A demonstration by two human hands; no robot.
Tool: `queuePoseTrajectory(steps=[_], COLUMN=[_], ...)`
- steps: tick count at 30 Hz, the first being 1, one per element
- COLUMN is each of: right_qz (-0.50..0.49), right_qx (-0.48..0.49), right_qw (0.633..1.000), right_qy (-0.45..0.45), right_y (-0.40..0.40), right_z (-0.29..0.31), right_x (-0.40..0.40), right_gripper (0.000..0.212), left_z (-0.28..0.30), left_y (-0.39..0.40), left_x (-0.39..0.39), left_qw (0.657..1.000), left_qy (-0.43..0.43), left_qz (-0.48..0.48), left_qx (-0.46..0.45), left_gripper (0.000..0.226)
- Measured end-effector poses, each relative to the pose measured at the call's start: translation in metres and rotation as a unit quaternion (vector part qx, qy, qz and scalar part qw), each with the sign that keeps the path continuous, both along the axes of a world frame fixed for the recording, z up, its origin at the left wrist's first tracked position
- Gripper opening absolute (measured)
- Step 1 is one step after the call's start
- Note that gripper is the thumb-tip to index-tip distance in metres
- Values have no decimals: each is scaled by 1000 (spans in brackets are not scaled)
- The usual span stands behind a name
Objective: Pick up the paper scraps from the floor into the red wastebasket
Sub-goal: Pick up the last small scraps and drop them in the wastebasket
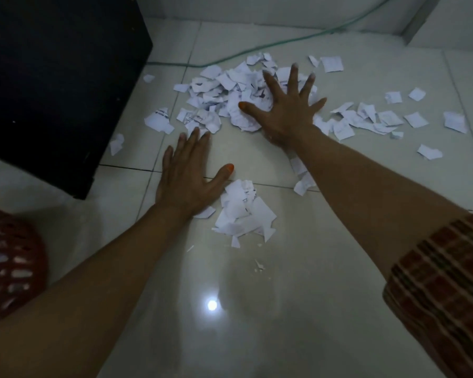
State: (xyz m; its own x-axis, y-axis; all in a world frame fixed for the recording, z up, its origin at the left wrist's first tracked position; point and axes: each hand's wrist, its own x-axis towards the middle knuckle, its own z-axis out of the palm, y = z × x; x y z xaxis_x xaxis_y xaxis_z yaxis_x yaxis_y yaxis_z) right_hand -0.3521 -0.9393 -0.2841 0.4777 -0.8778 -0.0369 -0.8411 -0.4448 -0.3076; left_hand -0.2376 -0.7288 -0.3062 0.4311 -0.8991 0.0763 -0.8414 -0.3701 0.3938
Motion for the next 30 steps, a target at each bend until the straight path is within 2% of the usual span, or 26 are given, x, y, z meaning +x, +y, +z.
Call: queuePoseTrajectory(steps=[2,4,9,13,18,21,25,28,30], right_qz=[34,77,158,198,247,242,238,210,190], right_qx=[30,13,-19,-19,5,51,82,57,14], right_qw=[999,996,986,980,966,958,937,940,947], right_qy=[25,53,55,-6,-75,-145,-244,-263,-260], right_y=[3,15,59,114,164,180,178,174,174], right_z=[-6,-12,-13,-13,-11,0,11,16,18], right_x=[-1,-3,-19,-42,-73,-89,-107,-119,-128], right_gripper=[91,87,83,83,60,55,50,47,48], left_z=[1,2,7,4,4,14,21,10,2], left_y=[1,4,7,18,42,59,72,79,85], left_x=[-1,-1,-1,-3,-19,-43,-76,-95,-102], left_qw=[999,997,992,985,975,969,988,992,991], left_qy=[25,43,78,123,172,211,122,14,-46], left_qz=[4,11,6,-25,-35,-37,-88,-121,-121], left_qx=[-30,-57,-98,-114,-137,-125,-27,34,26], left_gripper=[90,89,88,92,92,98,113,117,111])
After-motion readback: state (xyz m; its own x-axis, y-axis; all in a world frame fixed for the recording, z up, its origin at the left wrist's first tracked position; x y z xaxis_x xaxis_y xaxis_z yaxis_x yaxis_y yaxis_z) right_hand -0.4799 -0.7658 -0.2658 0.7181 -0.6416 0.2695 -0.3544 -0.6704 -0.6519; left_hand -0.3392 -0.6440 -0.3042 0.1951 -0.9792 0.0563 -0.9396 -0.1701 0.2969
